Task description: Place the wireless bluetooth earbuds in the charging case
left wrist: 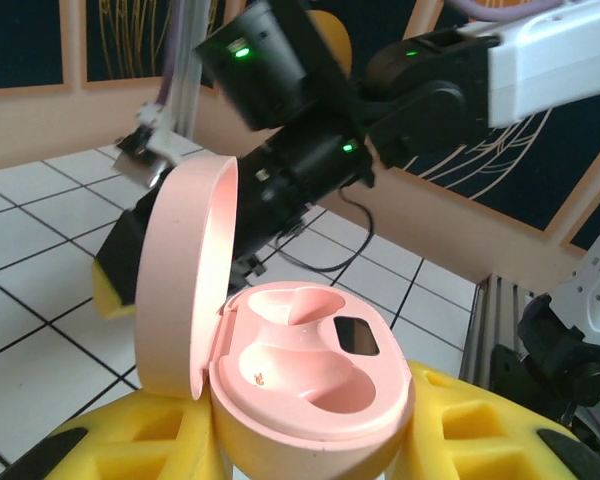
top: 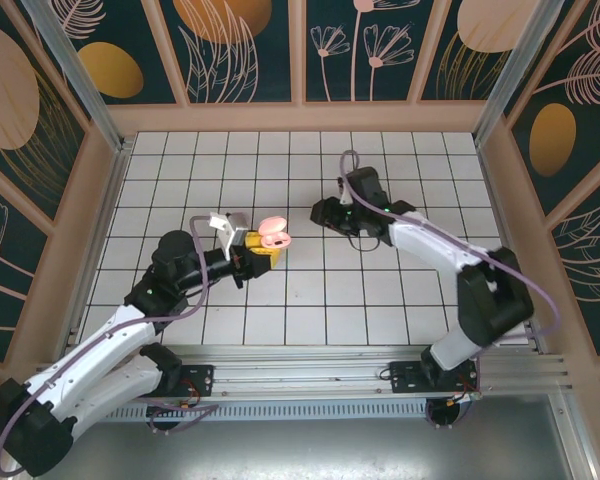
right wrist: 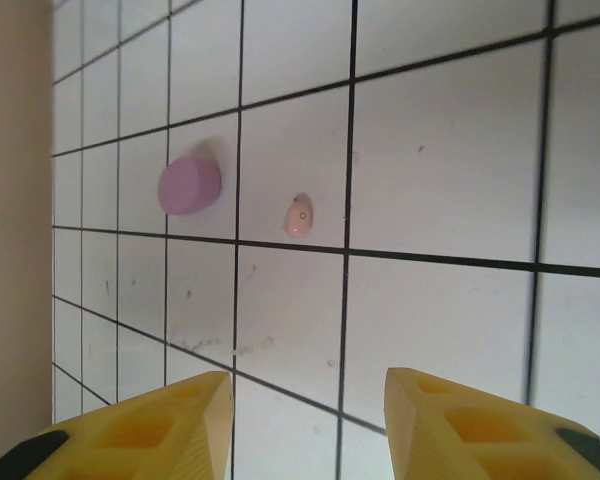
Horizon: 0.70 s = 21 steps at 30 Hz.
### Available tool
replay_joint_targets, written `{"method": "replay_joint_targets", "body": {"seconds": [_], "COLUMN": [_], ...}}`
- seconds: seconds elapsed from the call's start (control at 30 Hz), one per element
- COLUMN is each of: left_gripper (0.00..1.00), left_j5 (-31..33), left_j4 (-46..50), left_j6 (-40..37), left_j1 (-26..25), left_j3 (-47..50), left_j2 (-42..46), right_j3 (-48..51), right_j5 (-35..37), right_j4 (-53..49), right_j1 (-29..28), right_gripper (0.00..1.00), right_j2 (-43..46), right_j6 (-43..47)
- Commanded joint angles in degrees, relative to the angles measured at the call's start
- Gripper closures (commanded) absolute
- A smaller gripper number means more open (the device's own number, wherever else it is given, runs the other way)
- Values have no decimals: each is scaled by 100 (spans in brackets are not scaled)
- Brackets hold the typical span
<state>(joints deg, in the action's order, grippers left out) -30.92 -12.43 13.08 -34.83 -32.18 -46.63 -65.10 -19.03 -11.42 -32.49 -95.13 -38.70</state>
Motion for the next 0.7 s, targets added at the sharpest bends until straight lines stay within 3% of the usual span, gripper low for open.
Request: {"method": "replay_joint_targets", "body": {"seconds": [0.0, 0.27, 0.67], "left_gripper": [78, 78, 78], "left_j5": [208, 380, 351], "left_j4": [363, 654, 604], "left_j6": [-151, -290, -297], "left_j1": [12, 12, 12], "left_j3": [-38, 5, 221], "left_j2": [194, 535, 682], "right_j3": [-667, -1887, -2864], "right_j5": [42, 402, 1178], "right_j4": [81, -438, -1130], "right_j1": [-294, -805, -1084], "right_gripper": [57, 67, 70], "right_j2": [-683, -2262, -2991], "right_j6": [-358, -494, -349]}}
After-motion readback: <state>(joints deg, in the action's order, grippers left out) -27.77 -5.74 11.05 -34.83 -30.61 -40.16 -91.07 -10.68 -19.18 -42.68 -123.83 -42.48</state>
